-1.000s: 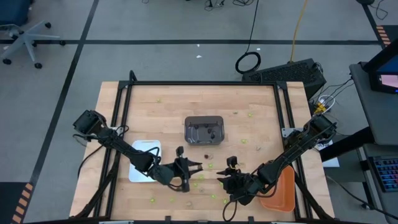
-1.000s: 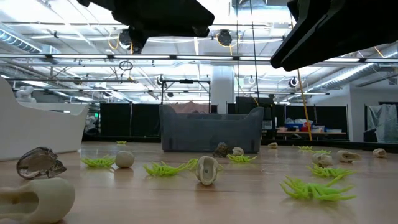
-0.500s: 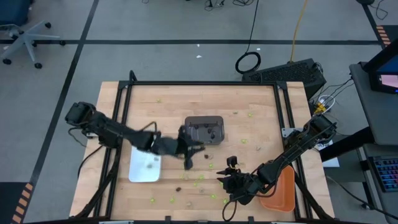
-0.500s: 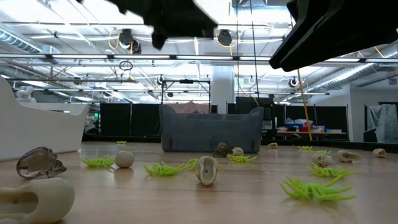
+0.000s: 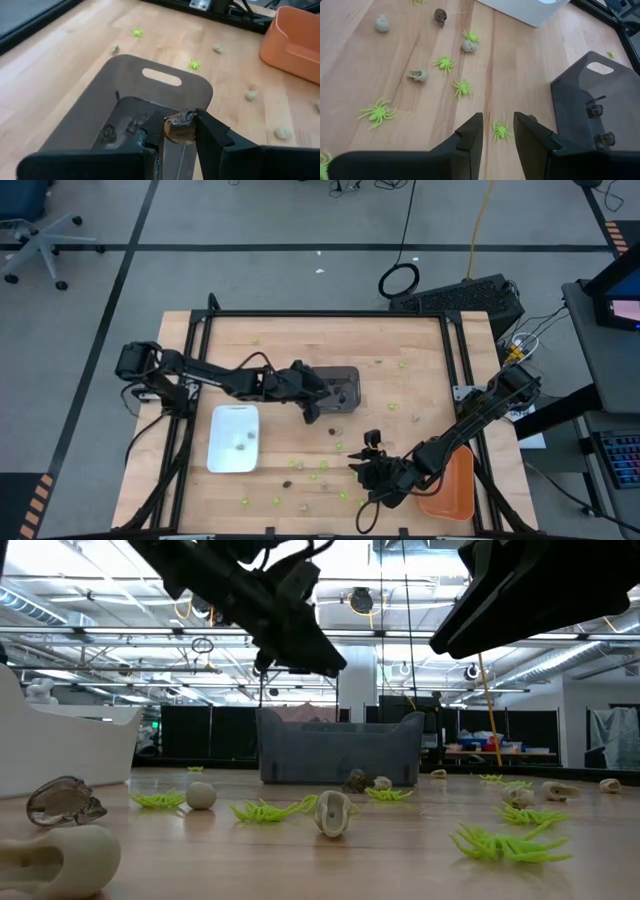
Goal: Sort Halloween decoration
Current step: Put the black skull toy into the black bin, then put the white skull toy into the white bin
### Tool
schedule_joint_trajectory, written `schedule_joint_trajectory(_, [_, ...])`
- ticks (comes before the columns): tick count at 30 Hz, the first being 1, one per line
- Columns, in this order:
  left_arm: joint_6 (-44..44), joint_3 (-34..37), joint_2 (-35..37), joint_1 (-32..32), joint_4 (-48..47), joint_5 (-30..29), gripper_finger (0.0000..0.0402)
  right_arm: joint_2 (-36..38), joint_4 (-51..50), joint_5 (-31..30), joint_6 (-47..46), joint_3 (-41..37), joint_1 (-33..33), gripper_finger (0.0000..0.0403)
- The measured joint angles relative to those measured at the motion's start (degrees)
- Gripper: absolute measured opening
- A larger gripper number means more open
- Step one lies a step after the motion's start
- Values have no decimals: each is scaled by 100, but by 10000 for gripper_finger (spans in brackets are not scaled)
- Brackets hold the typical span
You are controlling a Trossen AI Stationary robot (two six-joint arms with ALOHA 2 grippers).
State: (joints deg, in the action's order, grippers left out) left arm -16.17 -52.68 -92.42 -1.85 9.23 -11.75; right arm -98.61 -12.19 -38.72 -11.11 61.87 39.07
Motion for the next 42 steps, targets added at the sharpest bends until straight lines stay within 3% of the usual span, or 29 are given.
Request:
schedule_joint_trajectory(8, [149, 5, -83, 4, -119, -82, 79, -251, -8, -7, 131, 0, -25, 94])
schedule_joint_trajectory(16, [147, 1, -79, 11, -95, -356, 173, -258, 37, -2, 91, 0, -44, 94])
schedule_joint_trajectory(21, [-21, 1, -79, -128, -79, -324, 190, -258, 37, -22, -255, 0, -175, 94])
schedule_joint_trajectory(26, [-154, 1, -79, -696, -112, -396, 191, -258, -24, 295, -557, 0, -354, 94])
schedule_joint_trajectory(30, [-152, 1, -79, -1411, -146, -877, 191, -258, -113, 740, -779, 0, -344, 94])
schedule_joint_trajectory(36, [-312, 1, -82, -2373, -96, -1483, 191, -30, -1143, 1594, -1911, 17, -299, 109])
schedule_joint_trajectory(42, [-449, 1, -285, -2941, 140, -2278, 191, -166, -1169, 1451, -2530, 33, -262, 152])
